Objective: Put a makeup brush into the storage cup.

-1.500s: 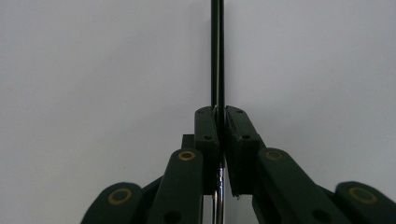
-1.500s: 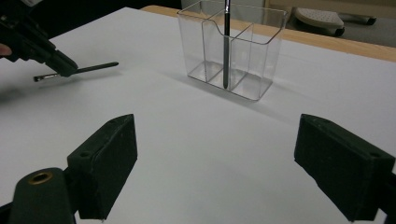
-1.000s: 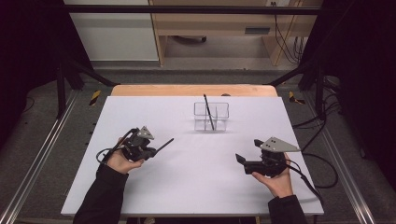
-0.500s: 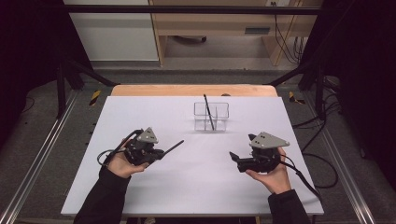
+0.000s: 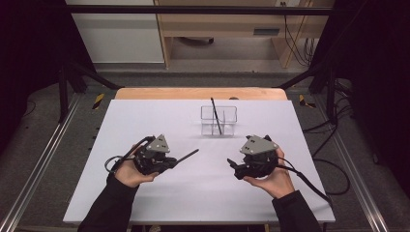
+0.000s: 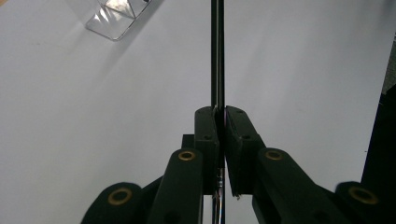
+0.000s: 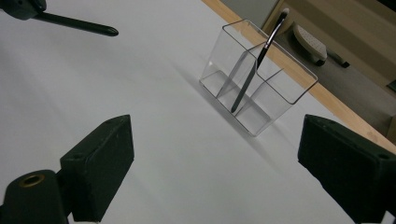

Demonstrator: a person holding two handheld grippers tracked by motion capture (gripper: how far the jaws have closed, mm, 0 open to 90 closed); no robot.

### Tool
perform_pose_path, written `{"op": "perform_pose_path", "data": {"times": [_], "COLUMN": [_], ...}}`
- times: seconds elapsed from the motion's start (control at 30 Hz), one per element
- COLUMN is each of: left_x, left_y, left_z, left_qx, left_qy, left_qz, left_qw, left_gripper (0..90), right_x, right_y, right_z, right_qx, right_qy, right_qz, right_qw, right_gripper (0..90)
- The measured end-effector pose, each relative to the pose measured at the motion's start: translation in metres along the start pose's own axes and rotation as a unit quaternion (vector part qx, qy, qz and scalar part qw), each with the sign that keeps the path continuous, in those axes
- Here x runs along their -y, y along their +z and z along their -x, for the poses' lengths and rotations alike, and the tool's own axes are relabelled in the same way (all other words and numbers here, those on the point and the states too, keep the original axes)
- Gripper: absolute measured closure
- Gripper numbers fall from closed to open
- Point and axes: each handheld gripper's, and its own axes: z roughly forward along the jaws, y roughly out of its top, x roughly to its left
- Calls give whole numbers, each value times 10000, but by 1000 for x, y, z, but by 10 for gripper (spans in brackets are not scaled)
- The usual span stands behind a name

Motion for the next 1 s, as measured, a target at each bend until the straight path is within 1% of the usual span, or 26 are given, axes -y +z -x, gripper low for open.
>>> {"op": "perform_pose_path", "data": {"times": [0.13,0.37,0.5,0.63,0.83,0.9,1.0], "left_x": [-5,-21,-29,-35,-40,-41,-43], "left_y": [1,6,10,11,10,10,11], "left_z": [2,8,11,13,16,16,18], "left_qx": [71,233,216,253,268,288,342], "left_qy": [58,261,355,405,498,539,591], "left_qz": [-10,-108,-198,-175,-172,-186,-183], "left_qw": [10000,9993,9989,9987,9982,9980,9975], "left_gripper": [836,836,836,836,836,836,836], "right_x": [-7,-14,-16,-18,-23,-25,-26], "right_y": [1,5,7,8,11,12,13], "right_z": [-6,-14,-17,-21,-29,-31,-36], "right_qx": [42,-25,-20,3,27,39,49], "right_qy": [-269,-577,-761,-930,-1206,-1319,-1540], "right_qz": [-115,-228,-311,-325,-381,-411,-463], "right_qw": [9996,9981,9966,9951,9920,9904,9870], "right_gripper": [109,114,117,117,124,129,134]}}
